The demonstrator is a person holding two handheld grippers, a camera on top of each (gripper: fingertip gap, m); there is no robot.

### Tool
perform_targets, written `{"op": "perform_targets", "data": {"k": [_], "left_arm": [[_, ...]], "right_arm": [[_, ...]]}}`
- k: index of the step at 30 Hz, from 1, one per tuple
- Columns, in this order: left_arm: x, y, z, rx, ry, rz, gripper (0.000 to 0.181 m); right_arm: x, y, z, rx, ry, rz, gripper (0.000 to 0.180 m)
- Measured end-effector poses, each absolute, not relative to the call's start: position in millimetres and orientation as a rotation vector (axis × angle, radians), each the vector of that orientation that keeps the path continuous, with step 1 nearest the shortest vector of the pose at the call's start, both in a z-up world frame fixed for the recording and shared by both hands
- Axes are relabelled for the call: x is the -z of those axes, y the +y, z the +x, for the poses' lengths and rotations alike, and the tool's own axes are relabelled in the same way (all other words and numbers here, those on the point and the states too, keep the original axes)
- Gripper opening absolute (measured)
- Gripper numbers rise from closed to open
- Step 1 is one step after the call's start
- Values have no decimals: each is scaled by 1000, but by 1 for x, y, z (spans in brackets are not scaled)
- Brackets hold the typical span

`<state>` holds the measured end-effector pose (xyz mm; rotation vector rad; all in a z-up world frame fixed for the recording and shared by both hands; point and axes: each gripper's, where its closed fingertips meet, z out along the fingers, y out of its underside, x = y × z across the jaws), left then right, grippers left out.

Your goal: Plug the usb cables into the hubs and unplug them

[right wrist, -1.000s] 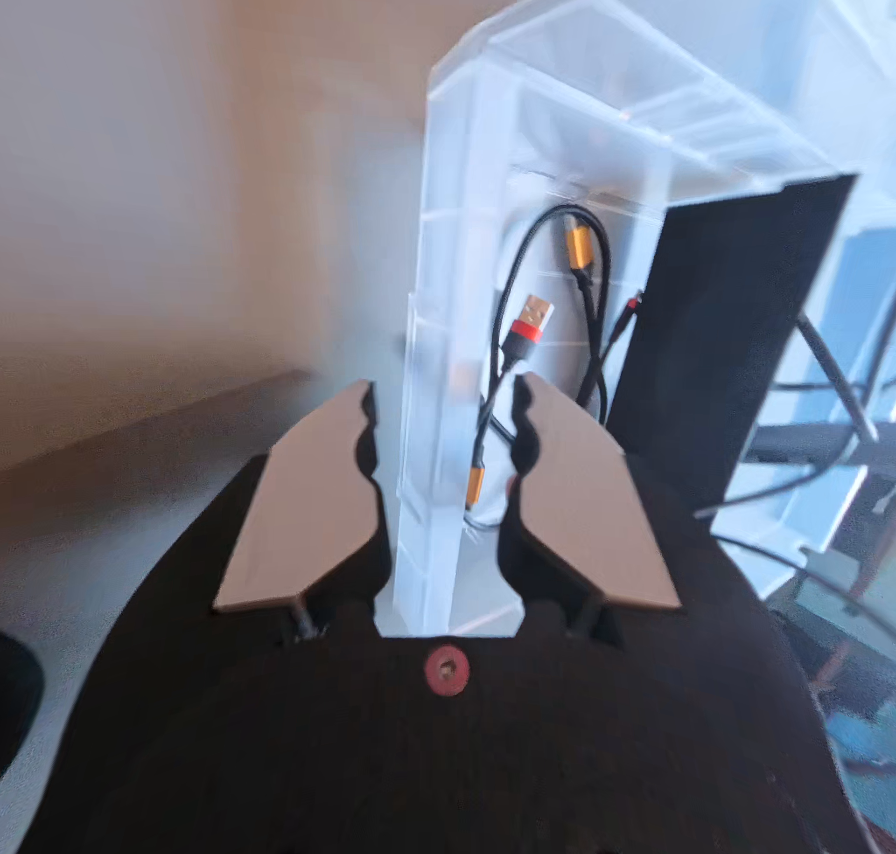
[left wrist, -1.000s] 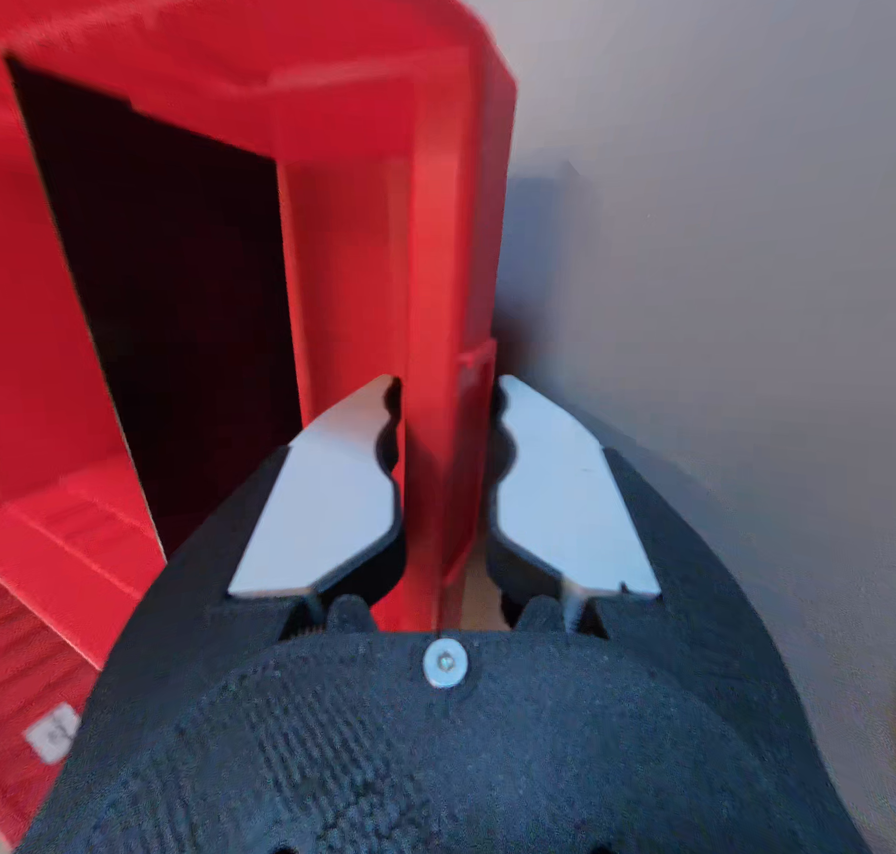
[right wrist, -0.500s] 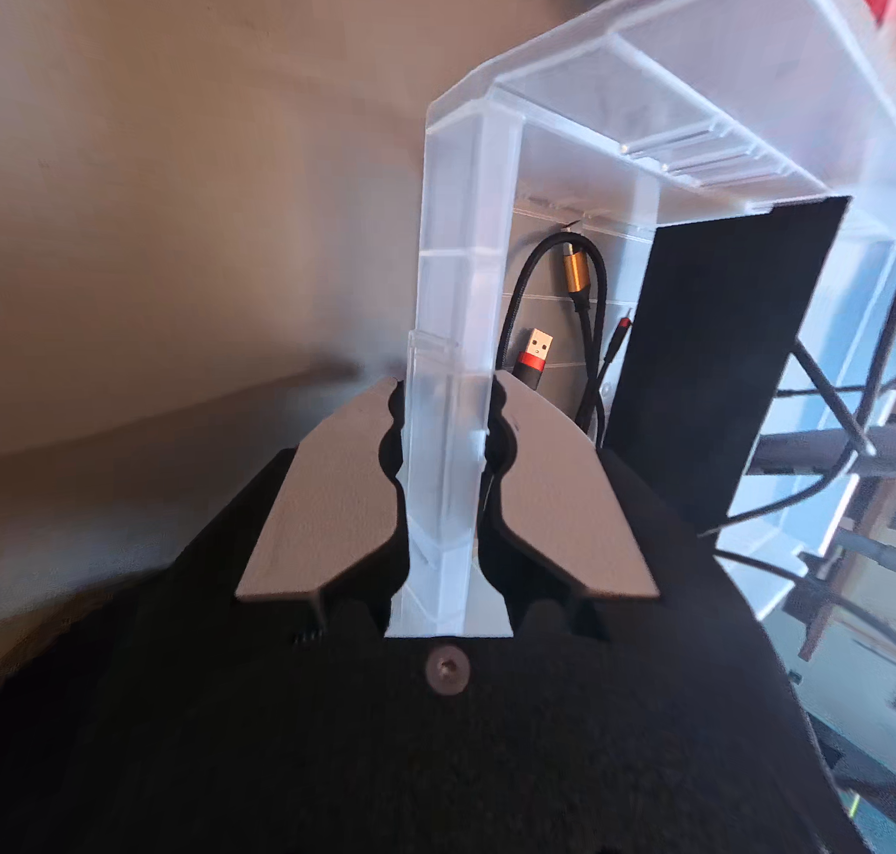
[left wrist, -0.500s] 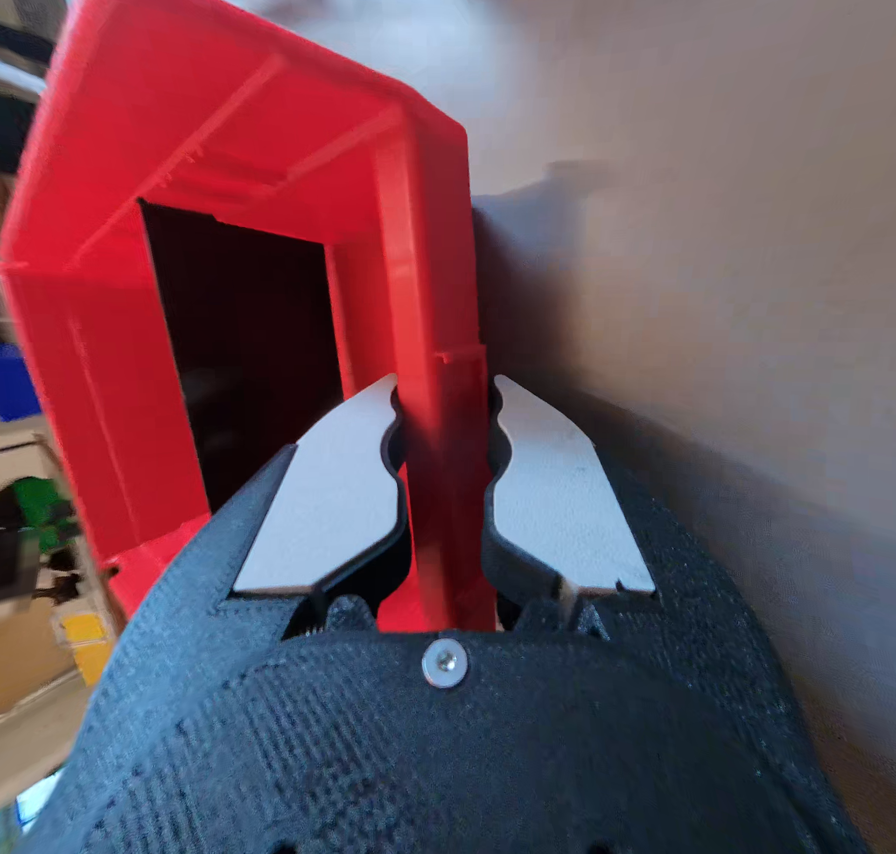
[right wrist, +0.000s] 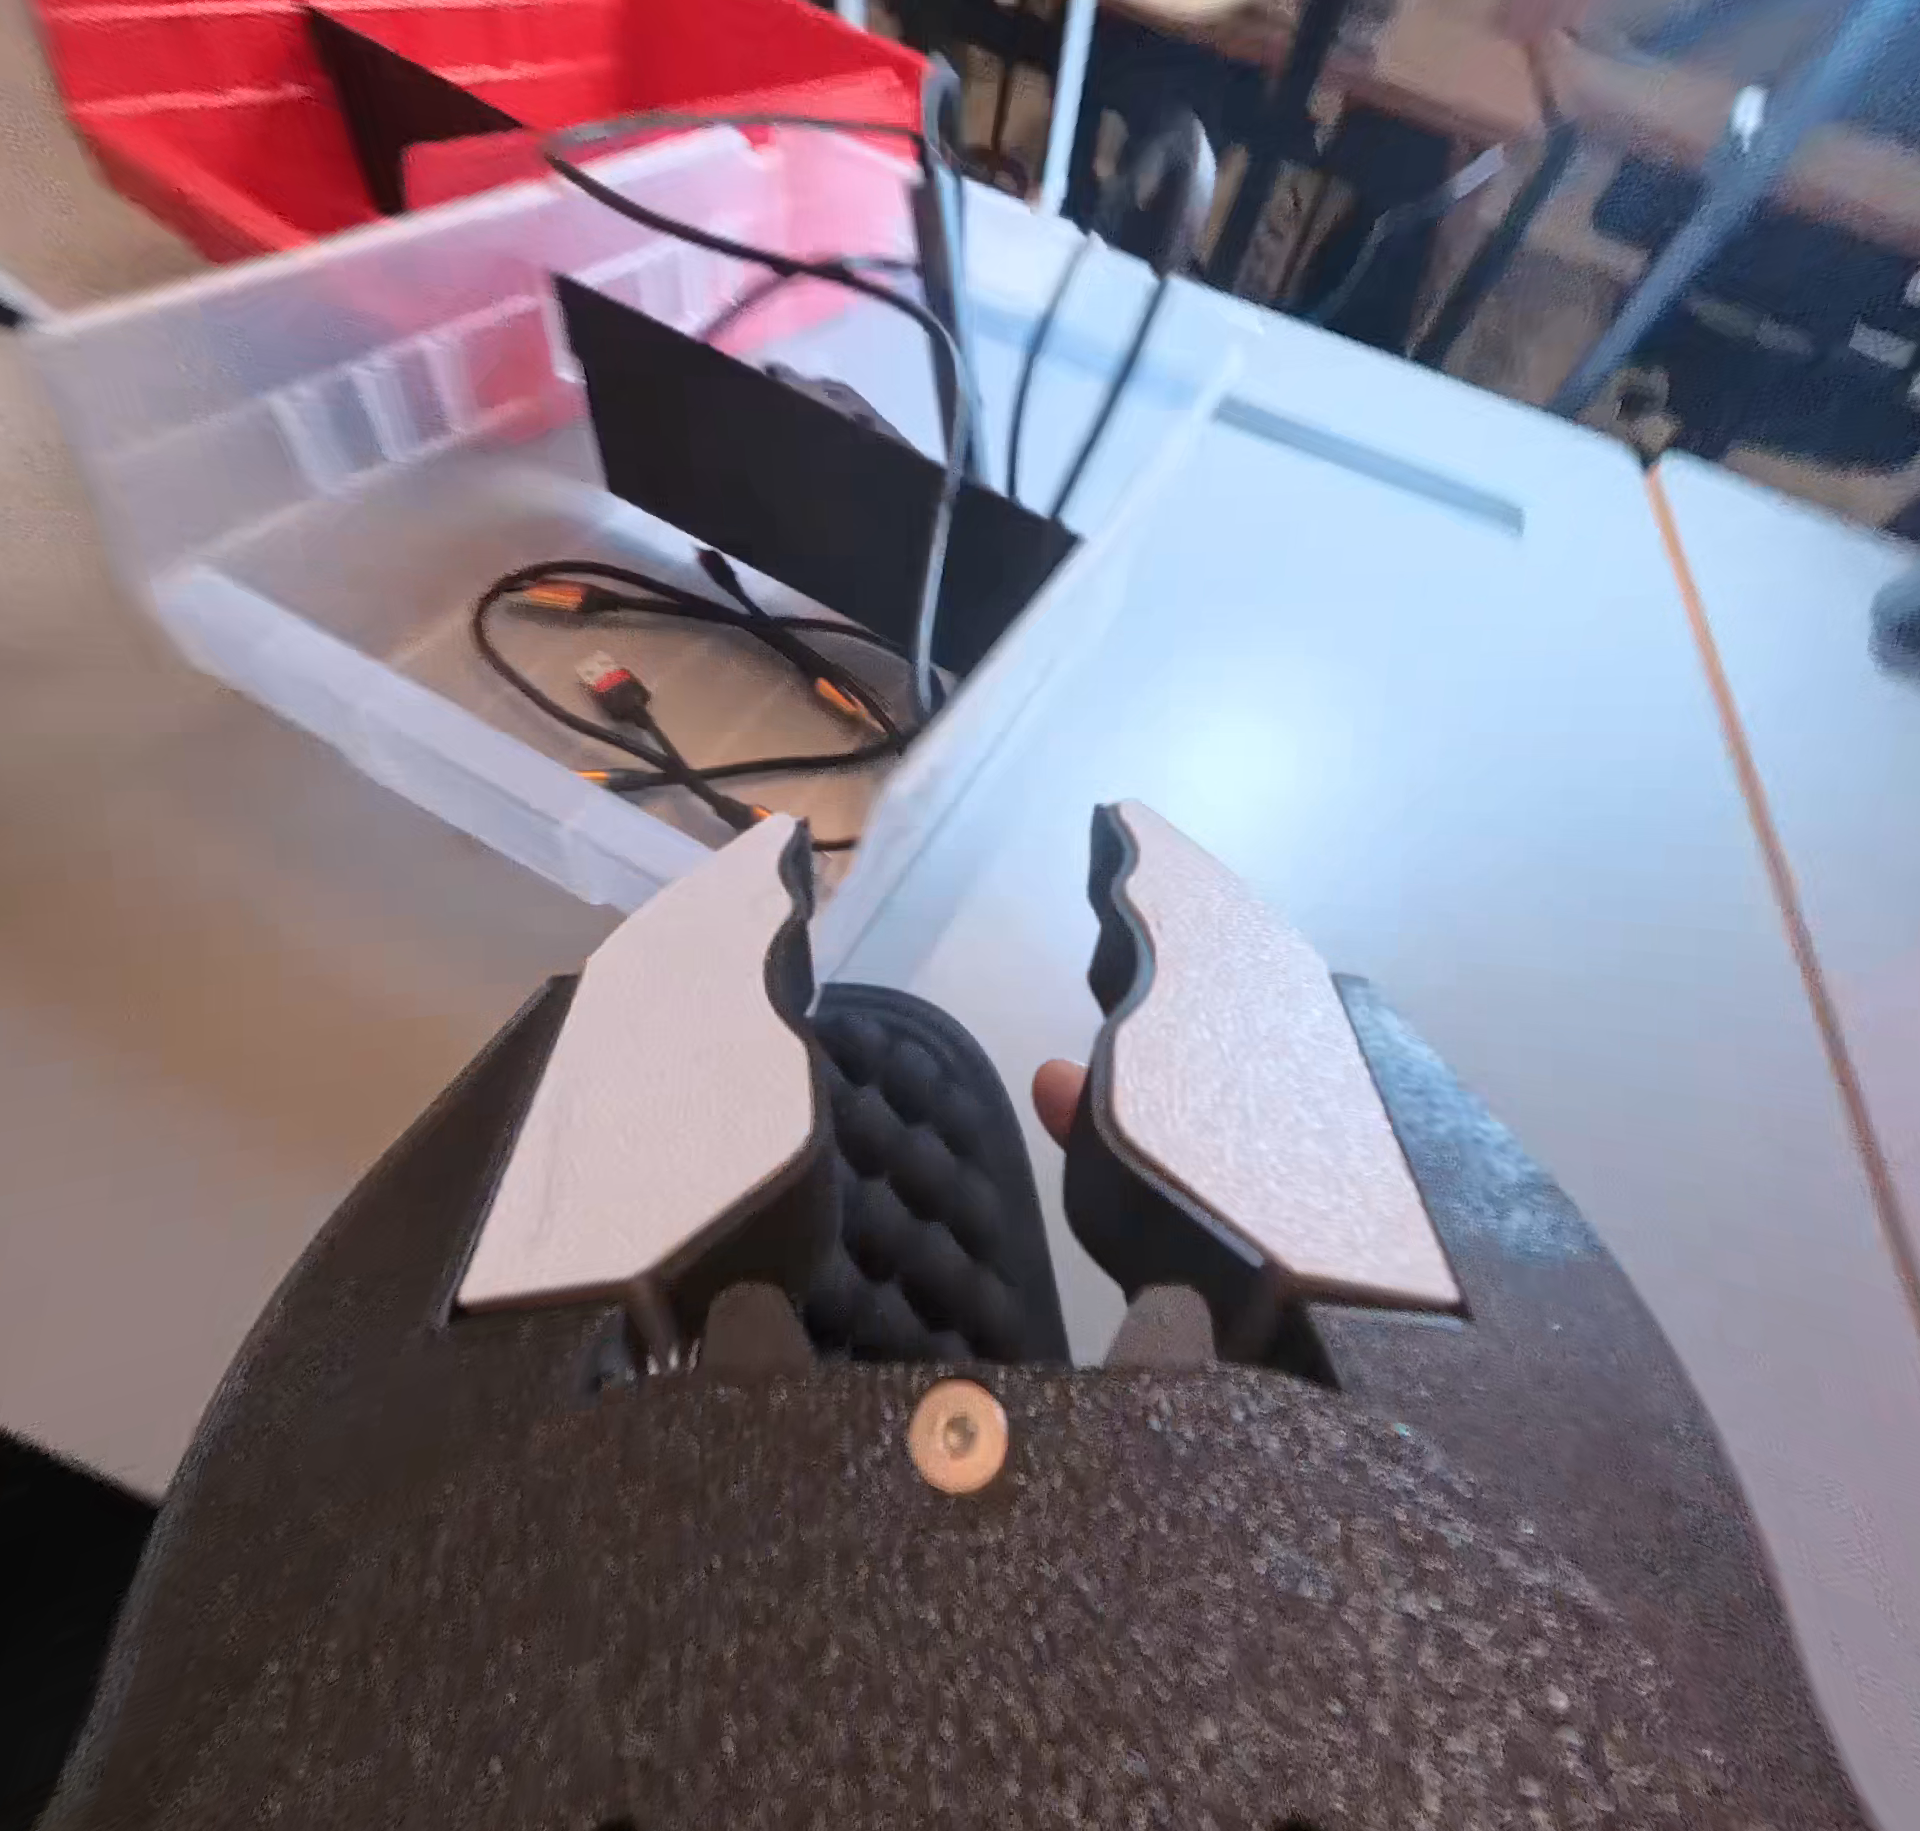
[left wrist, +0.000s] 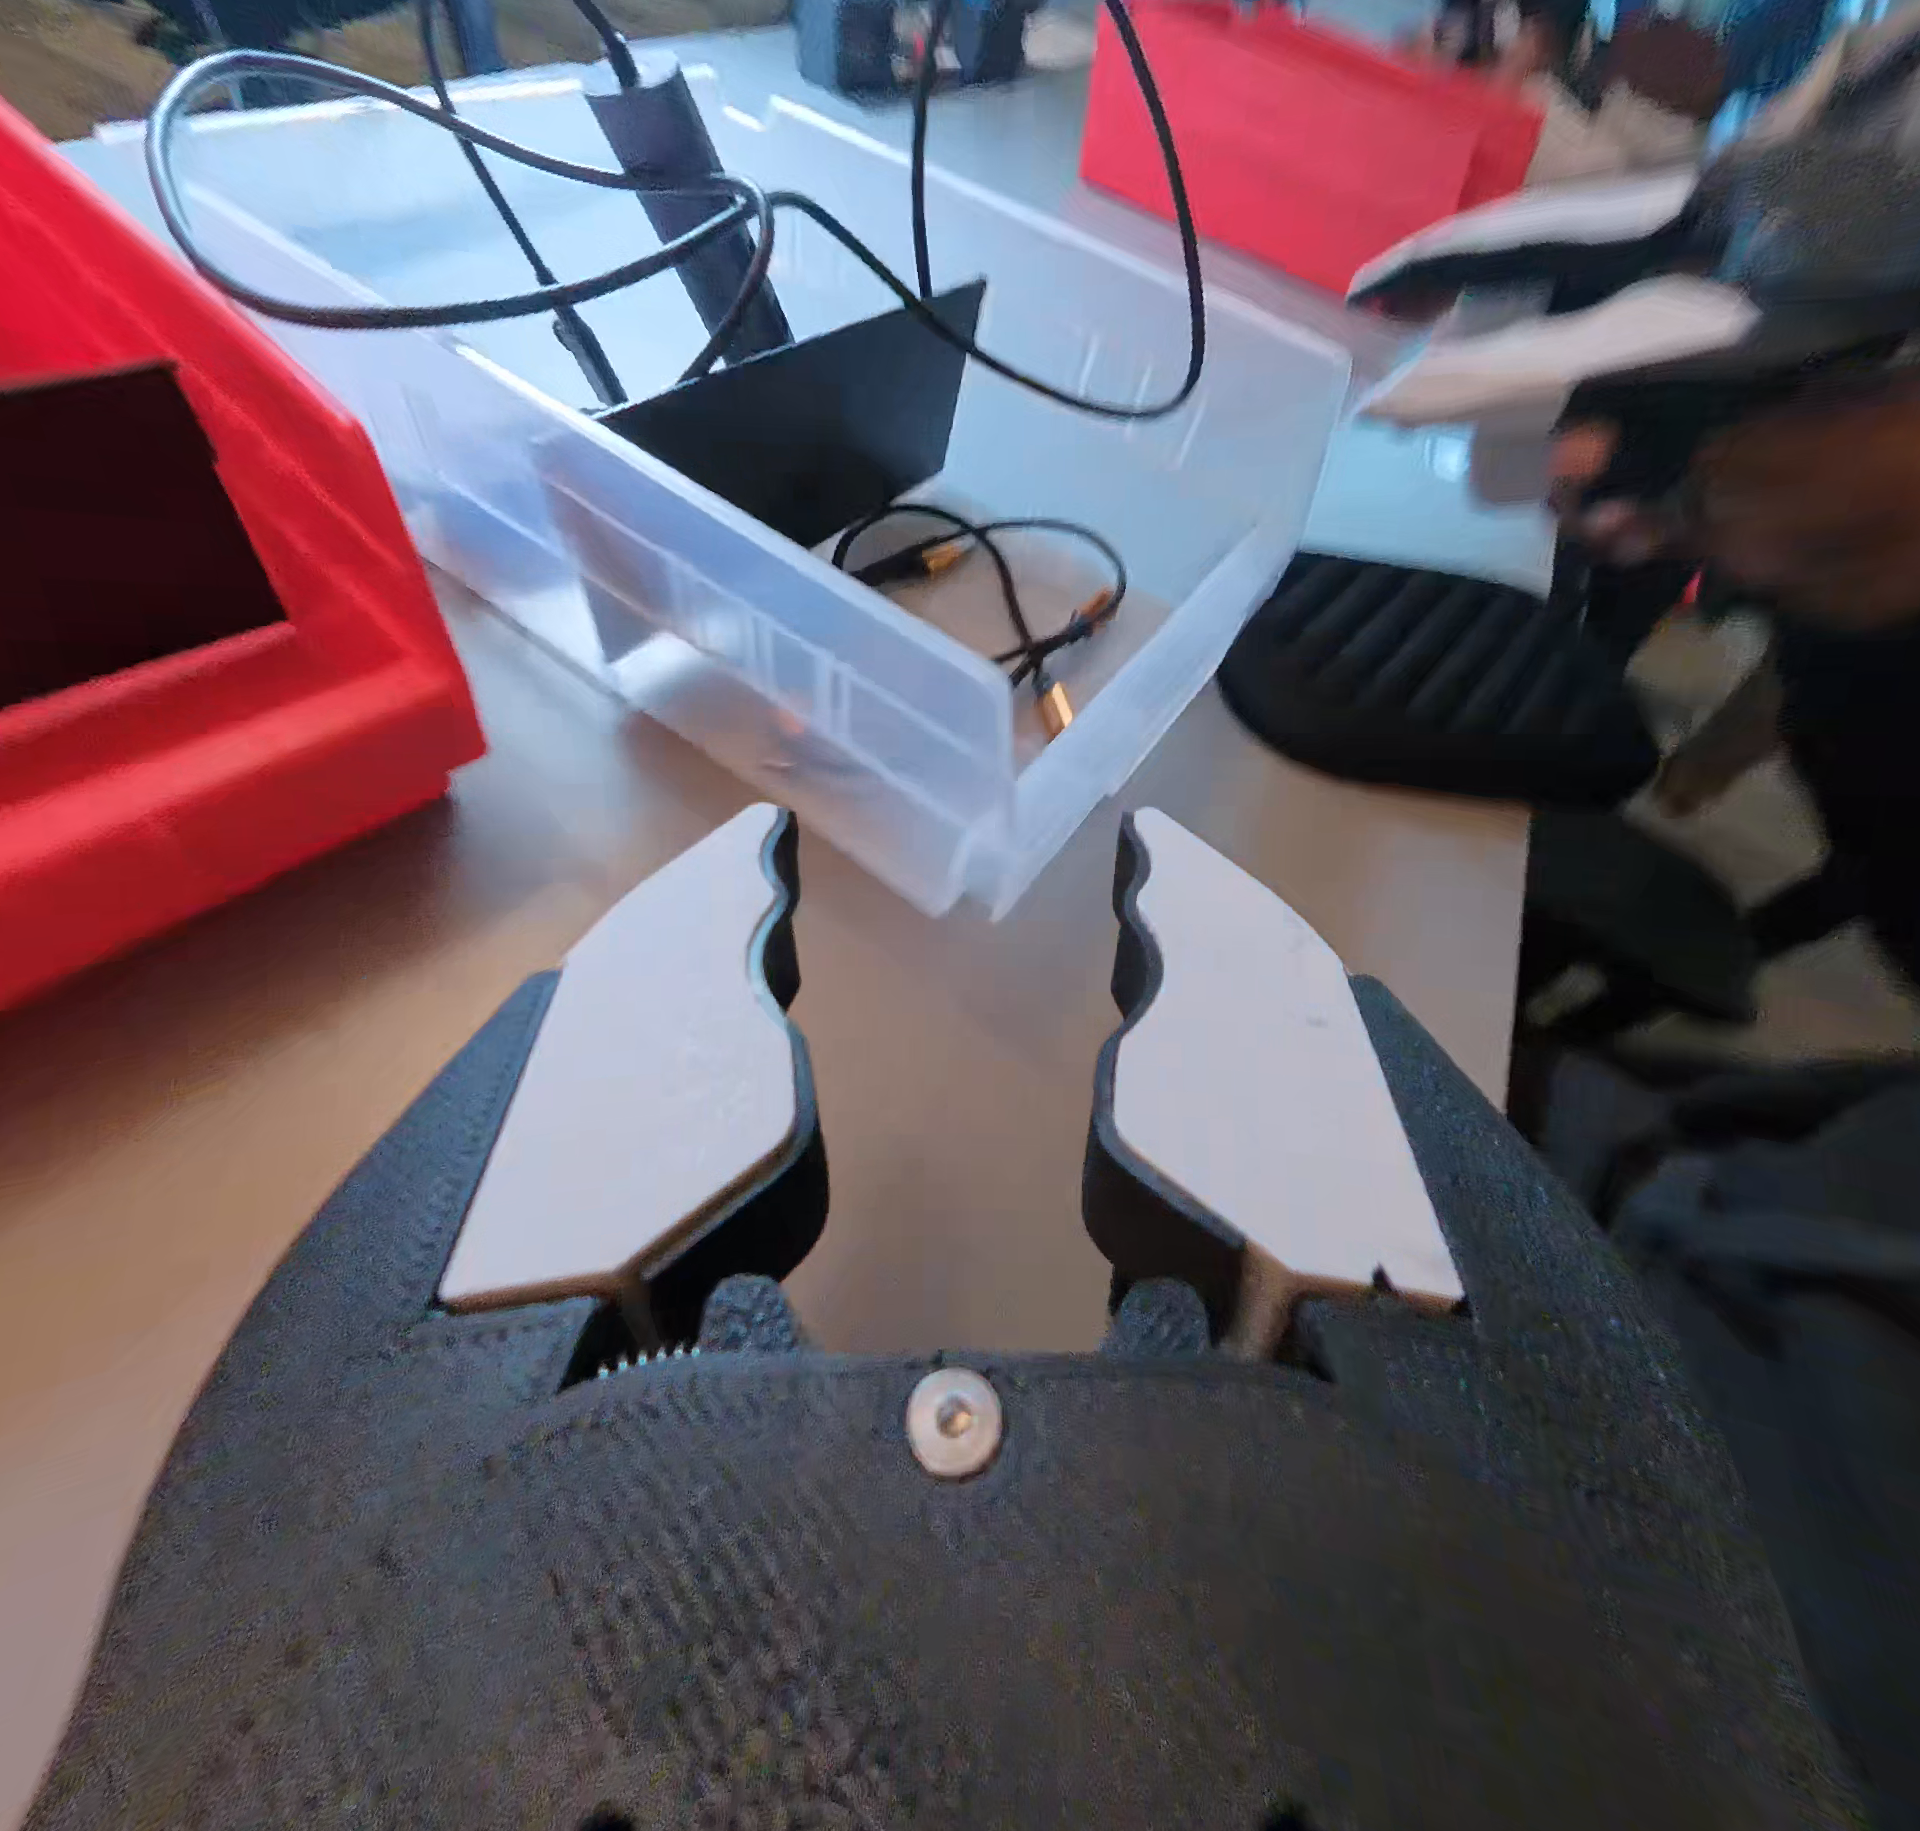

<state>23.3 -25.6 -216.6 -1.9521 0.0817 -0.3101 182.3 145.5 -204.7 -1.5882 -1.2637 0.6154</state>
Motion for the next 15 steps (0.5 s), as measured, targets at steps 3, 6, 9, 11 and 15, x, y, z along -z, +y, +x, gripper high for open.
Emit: {"op": "perform_targets", "data": {"k": [3, 6, 9, 11, 15], "left_arm": [[219, -4, 31, 288, -156, -1829, 57], [236, 22, 23, 173, -249, -1849, 36], [238, 37, 16, 67, -246, -1854, 26], [230, 38, 13, -34, -187, -1853, 21], [198, 31, 22, -145, -67, -1773, 16]], "right_arm": [[238, 155, 165, -595, -1306, -1695, 58], [252, 154, 140, -637, -1332, -1721, 49], [245, 165, 138, -552, -1270, -1671, 16], [238, 161, 144, -523, -1252, -1607, 14], [215, 141, 163, -499, -1222, -1477, 12]]}}
